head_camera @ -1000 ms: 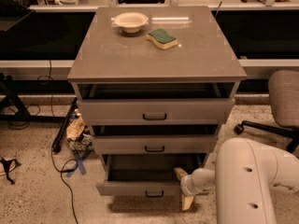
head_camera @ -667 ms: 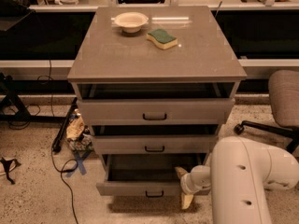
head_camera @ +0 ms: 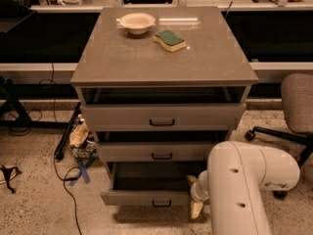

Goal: Open bottom drawer

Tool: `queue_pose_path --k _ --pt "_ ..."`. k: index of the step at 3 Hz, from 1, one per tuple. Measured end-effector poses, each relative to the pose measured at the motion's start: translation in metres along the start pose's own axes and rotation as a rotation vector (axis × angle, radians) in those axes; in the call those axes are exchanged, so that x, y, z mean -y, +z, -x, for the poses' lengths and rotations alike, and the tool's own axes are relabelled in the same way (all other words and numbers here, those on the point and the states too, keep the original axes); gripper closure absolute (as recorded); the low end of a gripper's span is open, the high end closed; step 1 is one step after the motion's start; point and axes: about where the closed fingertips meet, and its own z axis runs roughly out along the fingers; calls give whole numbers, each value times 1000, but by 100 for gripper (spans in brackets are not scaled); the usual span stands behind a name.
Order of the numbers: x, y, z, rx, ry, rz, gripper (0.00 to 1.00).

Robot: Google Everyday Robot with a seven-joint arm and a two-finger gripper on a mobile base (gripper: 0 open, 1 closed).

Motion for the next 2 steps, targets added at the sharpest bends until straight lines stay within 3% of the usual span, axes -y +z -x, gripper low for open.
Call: queue_pose_path --k 2 --pt "-8 6 -15 -40 86 47 42"
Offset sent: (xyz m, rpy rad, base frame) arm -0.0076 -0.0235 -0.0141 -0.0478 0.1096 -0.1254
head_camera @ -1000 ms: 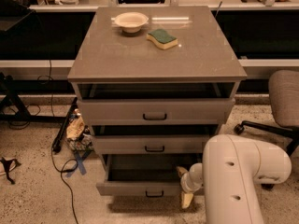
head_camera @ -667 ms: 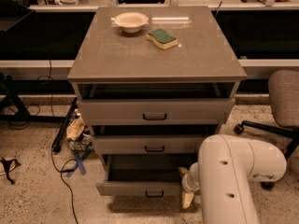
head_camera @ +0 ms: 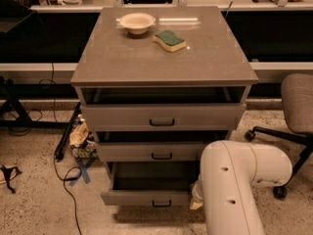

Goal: Open bottom drawer

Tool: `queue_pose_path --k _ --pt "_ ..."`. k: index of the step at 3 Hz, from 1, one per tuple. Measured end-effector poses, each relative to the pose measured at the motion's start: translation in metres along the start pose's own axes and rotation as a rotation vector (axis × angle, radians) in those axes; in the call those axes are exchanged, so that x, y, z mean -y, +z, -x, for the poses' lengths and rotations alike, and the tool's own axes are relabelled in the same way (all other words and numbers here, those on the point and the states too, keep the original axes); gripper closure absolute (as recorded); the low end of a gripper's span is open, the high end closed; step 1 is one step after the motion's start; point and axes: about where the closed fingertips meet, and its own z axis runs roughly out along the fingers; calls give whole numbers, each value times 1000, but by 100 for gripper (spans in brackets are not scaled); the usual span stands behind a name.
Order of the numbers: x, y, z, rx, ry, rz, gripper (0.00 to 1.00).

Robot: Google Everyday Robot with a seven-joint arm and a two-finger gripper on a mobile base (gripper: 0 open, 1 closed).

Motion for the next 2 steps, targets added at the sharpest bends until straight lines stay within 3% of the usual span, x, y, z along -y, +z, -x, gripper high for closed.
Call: queue_pose_path --k 2 --pt "-25 -20 -16 -29 64 -7 88"
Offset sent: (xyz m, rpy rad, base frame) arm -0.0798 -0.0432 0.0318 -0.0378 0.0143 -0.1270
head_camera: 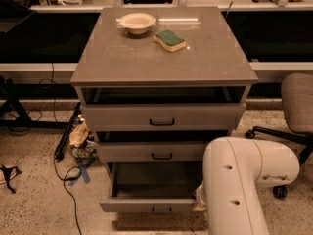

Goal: Open bottom drawer

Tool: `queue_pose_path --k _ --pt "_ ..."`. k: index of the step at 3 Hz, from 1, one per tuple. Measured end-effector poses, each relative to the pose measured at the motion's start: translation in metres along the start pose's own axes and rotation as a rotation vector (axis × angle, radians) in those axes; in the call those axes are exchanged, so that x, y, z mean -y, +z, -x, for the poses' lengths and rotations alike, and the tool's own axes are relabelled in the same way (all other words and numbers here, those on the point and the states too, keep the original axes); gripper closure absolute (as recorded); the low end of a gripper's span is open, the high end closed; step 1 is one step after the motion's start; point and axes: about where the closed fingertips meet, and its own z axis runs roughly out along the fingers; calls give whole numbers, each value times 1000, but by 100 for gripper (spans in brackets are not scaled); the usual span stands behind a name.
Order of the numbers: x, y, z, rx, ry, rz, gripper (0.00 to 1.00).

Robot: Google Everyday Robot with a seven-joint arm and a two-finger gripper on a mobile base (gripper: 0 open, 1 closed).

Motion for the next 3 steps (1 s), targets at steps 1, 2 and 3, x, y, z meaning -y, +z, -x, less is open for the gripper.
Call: queue_pose_path --k 1,2,3 --pt "-23 -11 -15 8 43 -4 100" --pt "-23 -11 -14 8 43 -4 100" --pt "-24 -10 -13 9 43 -1 85"
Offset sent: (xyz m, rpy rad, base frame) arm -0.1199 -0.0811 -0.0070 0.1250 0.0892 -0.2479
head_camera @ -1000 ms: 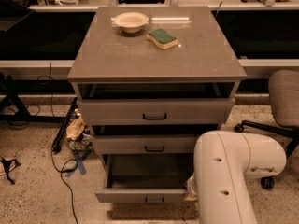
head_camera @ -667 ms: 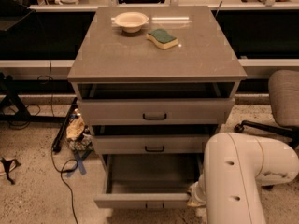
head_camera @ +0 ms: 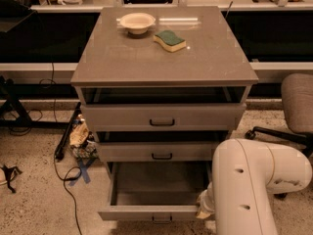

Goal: Open bottom drawer

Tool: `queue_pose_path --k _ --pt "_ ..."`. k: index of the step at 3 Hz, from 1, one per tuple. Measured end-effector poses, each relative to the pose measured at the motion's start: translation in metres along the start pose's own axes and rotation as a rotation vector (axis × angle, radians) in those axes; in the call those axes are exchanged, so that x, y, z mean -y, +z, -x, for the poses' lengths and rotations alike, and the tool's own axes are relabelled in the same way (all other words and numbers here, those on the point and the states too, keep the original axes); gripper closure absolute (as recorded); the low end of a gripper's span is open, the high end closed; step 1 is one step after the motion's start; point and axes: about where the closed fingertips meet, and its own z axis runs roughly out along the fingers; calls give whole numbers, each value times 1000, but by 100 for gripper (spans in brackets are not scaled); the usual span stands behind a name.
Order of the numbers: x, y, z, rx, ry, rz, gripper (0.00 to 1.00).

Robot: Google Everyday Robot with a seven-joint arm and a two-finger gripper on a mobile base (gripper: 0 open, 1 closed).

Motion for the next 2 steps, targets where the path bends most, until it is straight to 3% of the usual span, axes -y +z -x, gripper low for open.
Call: queue_pose_path --k 2 --pt "-3 2 1 1 0 5 38"
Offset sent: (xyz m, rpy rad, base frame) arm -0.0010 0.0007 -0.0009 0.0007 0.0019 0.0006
